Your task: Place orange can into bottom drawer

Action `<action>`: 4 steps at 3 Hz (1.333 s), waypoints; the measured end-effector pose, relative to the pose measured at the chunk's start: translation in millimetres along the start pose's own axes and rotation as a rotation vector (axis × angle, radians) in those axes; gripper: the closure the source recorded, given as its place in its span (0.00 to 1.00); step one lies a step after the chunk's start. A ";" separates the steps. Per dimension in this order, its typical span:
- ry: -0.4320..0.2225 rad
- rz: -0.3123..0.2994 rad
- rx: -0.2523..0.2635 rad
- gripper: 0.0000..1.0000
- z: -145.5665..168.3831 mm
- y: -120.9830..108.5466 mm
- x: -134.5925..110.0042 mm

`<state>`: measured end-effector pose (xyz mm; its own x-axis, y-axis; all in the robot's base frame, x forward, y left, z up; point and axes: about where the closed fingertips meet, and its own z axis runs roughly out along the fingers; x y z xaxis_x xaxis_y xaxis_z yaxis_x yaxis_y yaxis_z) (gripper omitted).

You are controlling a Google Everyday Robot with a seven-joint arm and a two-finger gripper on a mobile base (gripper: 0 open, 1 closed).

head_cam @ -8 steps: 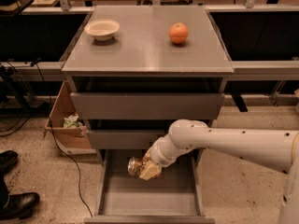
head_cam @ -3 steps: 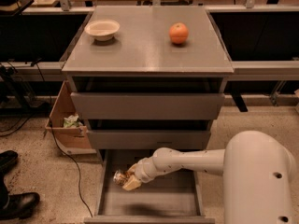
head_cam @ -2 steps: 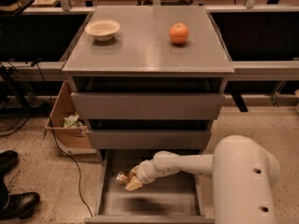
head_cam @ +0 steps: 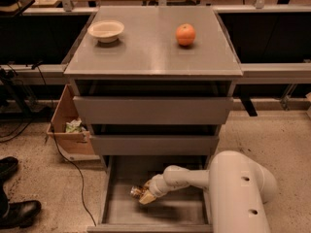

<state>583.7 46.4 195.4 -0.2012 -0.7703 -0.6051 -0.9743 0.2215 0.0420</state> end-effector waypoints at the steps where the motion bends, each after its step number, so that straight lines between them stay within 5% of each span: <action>1: 0.015 0.002 0.008 1.00 2.5 1.8 23.8; 2: 0.023 0.024 0.033 0.85 9.6 3.6 38.7; 4: -0.016 0.045 0.074 0.39 12.2 3.2 39.8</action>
Offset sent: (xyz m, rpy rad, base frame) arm -0.0066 -0.0339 -0.0466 -0.0377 -0.0305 -0.1063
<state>573.8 23.7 161.7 -0.2425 -0.7492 -0.6164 -0.9540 0.2995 0.0113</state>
